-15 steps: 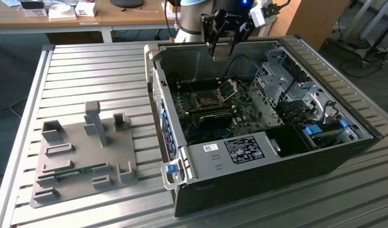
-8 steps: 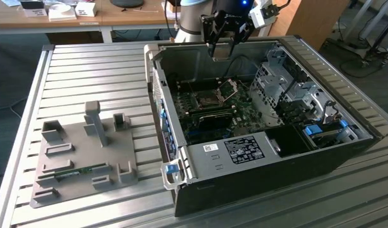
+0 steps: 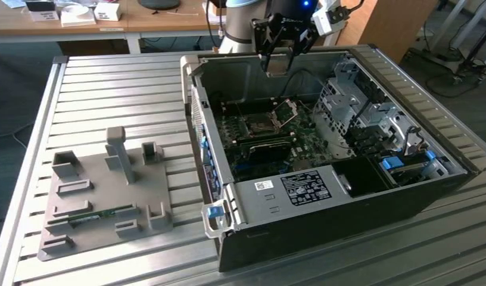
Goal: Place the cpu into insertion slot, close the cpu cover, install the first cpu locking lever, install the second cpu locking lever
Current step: 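Place the cpu into insertion slot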
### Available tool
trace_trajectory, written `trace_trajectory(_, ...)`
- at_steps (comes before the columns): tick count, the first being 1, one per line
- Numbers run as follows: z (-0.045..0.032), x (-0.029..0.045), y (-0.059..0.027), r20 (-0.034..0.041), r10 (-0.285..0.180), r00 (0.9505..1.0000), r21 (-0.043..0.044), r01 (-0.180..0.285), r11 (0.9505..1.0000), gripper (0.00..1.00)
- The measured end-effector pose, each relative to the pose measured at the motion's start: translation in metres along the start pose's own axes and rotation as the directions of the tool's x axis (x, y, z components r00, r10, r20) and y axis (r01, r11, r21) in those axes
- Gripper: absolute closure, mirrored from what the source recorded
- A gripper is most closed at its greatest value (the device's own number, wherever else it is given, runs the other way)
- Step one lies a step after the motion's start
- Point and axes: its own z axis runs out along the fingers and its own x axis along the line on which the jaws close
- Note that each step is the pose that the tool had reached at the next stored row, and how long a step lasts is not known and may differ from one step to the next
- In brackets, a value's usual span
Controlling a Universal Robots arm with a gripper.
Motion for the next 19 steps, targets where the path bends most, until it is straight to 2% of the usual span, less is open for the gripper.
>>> trace_trajectory(9,0.0081,-0.0002,-0.0007,-0.0002,0.000,1.0000,0.0003,0.000,1.0000,0.46)
trace_trajectory(19,0.0104,-0.0002,-0.0009,-0.0002,0.000,1.0000,0.0004,0.000,1.0000,0.46)
